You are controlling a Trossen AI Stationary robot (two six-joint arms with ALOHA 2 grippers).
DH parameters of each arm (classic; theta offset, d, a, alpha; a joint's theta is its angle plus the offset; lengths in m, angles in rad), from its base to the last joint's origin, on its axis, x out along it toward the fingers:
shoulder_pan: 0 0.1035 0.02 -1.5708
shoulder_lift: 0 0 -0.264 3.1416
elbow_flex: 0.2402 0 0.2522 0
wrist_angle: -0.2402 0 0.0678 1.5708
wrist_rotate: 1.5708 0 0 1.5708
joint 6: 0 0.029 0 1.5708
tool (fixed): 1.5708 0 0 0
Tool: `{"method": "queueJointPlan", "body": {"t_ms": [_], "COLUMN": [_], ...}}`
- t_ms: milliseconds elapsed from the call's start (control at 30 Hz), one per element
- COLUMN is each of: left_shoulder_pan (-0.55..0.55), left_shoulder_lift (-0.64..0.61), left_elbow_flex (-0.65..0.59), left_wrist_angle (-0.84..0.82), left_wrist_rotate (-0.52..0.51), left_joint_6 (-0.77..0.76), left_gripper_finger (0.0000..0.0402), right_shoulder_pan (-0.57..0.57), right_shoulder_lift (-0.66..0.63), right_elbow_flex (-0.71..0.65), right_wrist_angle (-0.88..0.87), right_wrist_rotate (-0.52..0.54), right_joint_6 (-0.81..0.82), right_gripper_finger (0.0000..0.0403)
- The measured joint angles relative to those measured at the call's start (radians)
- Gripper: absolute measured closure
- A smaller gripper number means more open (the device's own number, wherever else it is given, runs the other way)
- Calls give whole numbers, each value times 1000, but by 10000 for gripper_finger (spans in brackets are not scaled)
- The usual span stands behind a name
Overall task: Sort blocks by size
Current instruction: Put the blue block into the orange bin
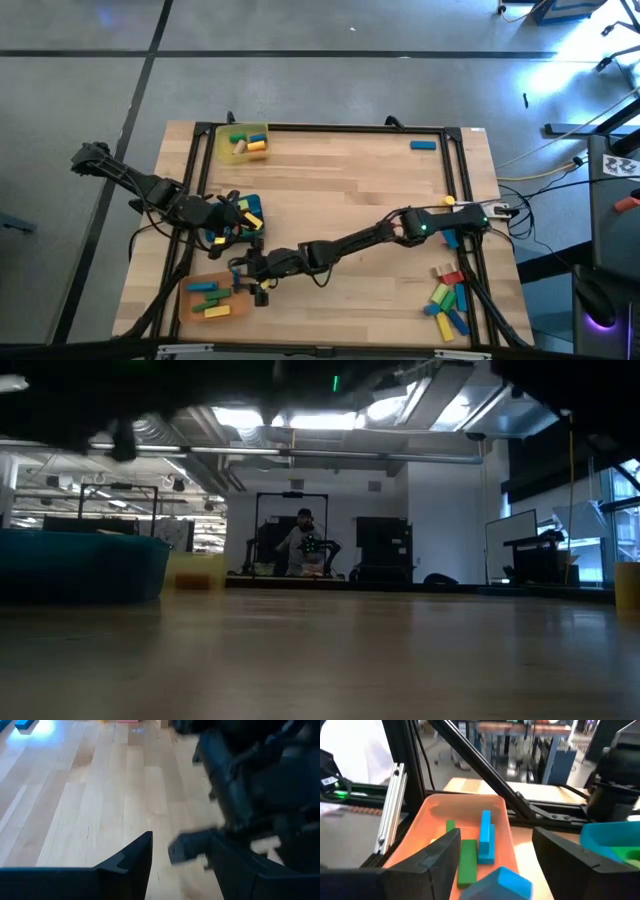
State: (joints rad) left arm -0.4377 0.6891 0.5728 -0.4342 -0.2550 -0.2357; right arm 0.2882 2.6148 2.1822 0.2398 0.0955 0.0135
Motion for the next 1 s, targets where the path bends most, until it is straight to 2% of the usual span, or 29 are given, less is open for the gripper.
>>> {"method": "queueJointPlan", "body": {"t_ms": [167,300,433,567,767,1000], "left_shoulder_pan": [0,0,-17,-78,-201,-267], "left_shoulder_lift": [0,-1,6,34,158,334], "left_elbow_flex": [0,-1,-1,-1,-1,11], "left_wrist_angle": [-6,-20,-73,-48,-34,29], "left_wrist_rotate": [-2,-1,11,80,99,99], "left_joint_6": [-1,-36,-145,-207,-311,-371], "left_gripper_finger": [226,226,226,226,226,226], "right_shoulder_pan": [5,21,48,83,124,138], "right_shoulder_lift": [-103,-168,-175,-179,-179,-179], "right_elbow_flex": [0,2,0,0,-3,-5], "right_wrist_angle": [-277,-419,-562,-650,-780,-832], "right_wrist_rotate": [1,24,55,83,96,116], "right_joint_6": [0,0,4,15,96,163], "right_gripper_finger": [160,169,177,186,197,198]}}
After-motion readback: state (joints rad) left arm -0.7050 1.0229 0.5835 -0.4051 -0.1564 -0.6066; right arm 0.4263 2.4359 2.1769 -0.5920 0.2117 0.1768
